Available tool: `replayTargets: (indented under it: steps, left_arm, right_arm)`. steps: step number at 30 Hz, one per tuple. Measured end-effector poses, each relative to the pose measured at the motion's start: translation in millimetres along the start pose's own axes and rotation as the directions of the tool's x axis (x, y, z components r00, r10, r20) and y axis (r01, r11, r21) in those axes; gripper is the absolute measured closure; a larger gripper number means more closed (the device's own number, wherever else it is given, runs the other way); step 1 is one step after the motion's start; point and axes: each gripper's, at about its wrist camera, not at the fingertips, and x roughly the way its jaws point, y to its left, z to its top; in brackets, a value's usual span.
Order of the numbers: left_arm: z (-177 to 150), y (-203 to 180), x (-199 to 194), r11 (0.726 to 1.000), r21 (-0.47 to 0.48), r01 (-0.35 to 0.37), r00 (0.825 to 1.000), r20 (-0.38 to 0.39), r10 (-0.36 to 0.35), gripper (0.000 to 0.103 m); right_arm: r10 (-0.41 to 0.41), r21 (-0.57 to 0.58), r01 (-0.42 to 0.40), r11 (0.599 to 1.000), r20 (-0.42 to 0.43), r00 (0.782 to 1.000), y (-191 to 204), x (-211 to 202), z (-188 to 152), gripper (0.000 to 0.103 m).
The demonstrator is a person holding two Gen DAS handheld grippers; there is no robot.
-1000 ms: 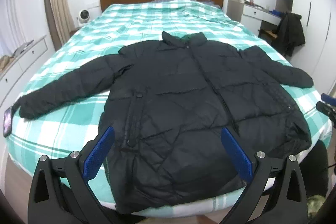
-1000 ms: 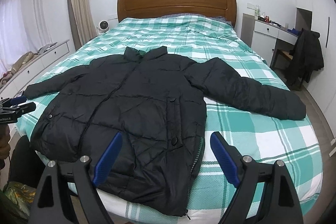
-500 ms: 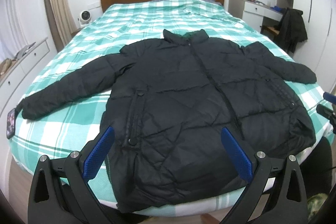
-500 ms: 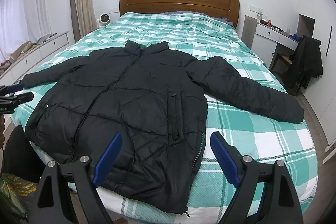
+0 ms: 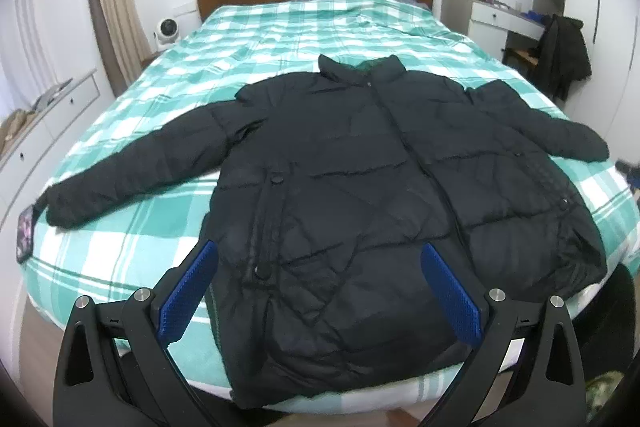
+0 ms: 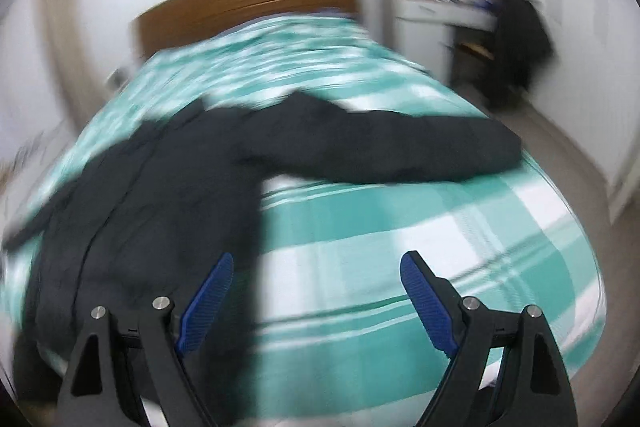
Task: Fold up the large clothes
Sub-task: 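Grasp the sleeve cuff with the right tool and lift it across the jacket body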
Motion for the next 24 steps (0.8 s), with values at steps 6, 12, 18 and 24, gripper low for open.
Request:
replayTargets:
  steps: [6,12,18,24]
  left_arm:
    - [6,-9,2,1.0,0.015,-0.005,1.0,-0.018,0.006,0.002]
    - [12,-17,0,0.997,0.06,-0.052,0.999,-0.014,0.053,0.002]
    - [11,-12,8,0.996,0.048,-0.069,0.996,-0.051,0.072,0.002]
    - [6,-6,15,0.998,0.026,-0.049,0.997,-0.064,0.05,0.002]
  right_arm:
    - [0.057,0.39,-0.05,0.919,-0.007,0.998,-131,78,59,0.016]
    - [-0.007,0.642,0.014,0.767,-0.013,1.0,-200,151,77,0.025]
    - [-0.121,0.656,0.075,0.751,0.025,0.992,-200,167,94,0.088]
    - [-0.087,0.182,0.043,0.982,0.237,0.968,-74,89,159,0.094]
